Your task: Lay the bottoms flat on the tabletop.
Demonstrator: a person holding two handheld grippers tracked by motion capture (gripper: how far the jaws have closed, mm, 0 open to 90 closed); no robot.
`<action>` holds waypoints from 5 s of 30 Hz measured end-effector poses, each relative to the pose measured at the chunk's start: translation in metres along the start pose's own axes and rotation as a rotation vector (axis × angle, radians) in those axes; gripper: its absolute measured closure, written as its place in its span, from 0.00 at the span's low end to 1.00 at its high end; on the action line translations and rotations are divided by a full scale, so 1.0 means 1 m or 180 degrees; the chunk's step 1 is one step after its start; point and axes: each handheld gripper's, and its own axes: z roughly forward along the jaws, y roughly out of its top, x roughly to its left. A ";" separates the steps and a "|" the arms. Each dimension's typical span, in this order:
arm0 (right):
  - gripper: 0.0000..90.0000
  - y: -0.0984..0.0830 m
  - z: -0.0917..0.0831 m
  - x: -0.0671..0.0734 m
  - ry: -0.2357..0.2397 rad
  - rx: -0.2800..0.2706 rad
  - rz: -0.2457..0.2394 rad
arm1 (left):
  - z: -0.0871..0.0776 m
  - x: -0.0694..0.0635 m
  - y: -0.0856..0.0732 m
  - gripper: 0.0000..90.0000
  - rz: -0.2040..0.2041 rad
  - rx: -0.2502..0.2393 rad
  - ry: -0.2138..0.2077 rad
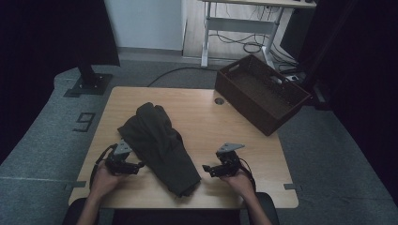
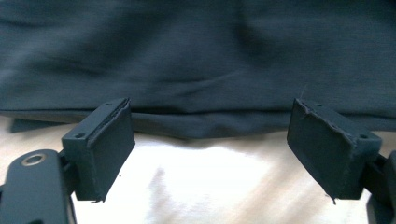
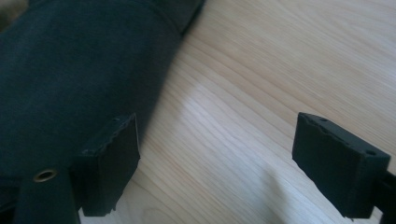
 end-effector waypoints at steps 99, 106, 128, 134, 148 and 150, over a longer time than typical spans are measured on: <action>0.23 0.005 -0.023 -0.077 -0.0645 -0.0085 0.0435 | -0.025 0.001 -0.025 0.16 -0.0281 0.0074 0.0166; 0.28 -0.009 -0.050 -0.052 -0.0486 -0.0092 0.0364 | -0.019 0.005 -0.032 0.16 -0.0256 0.0135 0.0117; 0.83 -0.029 -0.041 -0.017 -0.0283 0.0189 0.0020 | -0.004 0.001 -0.029 0.60 -0.0106 0.0309 -0.0083; 0.90 -0.022 -0.049 -0.016 -0.0326 0.0057 -0.0016 | -0.012 -0.006 -0.020 0.86 0.0024 0.0236 -0.0103; 0.93 0.026 -0.081 -0.033 -0.0515 -0.0340 -0.0036 | -0.057 0.018 0.053 0.87 0.0155 -0.0389 0.0094; 0.93 0.034 -0.081 -0.038 -0.0548 -0.0368 -0.0021 | -0.056 0.026 0.067 0.87 0.0177 -0.0376 0.0150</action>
